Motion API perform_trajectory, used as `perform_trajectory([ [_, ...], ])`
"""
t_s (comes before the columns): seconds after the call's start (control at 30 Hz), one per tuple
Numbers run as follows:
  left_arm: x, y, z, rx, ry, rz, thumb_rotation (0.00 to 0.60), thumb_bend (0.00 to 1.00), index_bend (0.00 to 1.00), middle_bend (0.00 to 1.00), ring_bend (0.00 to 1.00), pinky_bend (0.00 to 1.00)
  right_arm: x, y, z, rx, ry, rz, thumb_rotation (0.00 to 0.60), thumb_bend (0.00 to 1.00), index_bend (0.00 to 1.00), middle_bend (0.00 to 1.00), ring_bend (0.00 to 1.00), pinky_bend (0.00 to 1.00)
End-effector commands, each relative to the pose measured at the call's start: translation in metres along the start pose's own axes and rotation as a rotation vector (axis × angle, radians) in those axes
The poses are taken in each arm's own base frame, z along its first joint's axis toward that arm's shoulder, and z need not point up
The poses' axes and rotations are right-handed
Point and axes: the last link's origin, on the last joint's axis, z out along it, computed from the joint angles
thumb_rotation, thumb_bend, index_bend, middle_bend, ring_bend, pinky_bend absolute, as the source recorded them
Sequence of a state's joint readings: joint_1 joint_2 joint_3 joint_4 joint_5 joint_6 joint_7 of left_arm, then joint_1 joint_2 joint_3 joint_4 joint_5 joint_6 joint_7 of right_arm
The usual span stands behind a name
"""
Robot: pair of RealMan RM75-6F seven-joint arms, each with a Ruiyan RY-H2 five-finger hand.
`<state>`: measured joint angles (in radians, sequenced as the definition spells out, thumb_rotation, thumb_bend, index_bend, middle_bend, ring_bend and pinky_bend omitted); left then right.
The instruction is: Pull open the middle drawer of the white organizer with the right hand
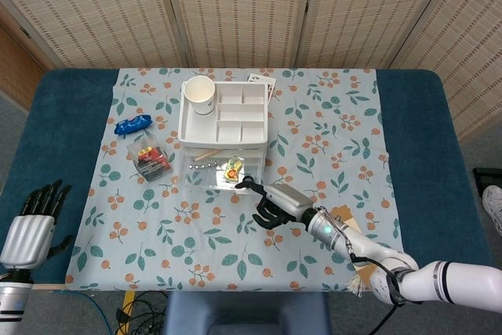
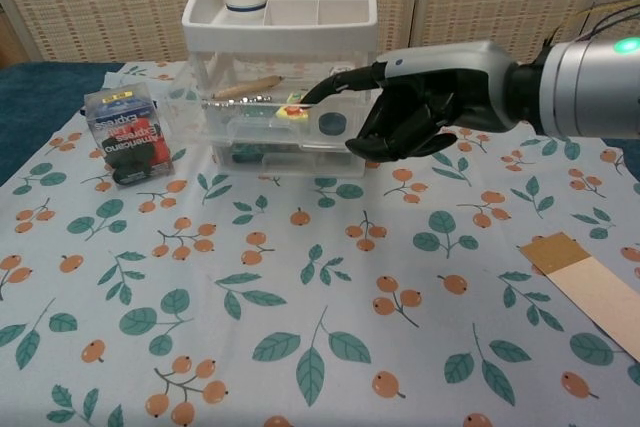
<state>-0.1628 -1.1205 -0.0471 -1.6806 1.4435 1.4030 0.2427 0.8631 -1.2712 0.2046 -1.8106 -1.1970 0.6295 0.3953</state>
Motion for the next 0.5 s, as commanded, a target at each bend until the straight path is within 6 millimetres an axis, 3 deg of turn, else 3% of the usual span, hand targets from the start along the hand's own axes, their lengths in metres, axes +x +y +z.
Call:
perform_trajectory([
  [0.03,0.0,0.0,0.0,0.0,0.0,-0.001,0.6,0.22,0.03,0.0,0.0,0.08,-0.003,-0.001,-0.005,0.006,-0.013,0.002,0.6,0.53,0.12,0.88,0.89,0.97],
  [0.5,0.001,0.002,0.0,-0.011,0.004,-0.003,0.6,0.22,0.03,0.0,0.0,0.08,0.0,-0.008,-0.025,0.057,0.023,-0.001,0.6,0.53,0.1,0.88,0.89,0.97],
])
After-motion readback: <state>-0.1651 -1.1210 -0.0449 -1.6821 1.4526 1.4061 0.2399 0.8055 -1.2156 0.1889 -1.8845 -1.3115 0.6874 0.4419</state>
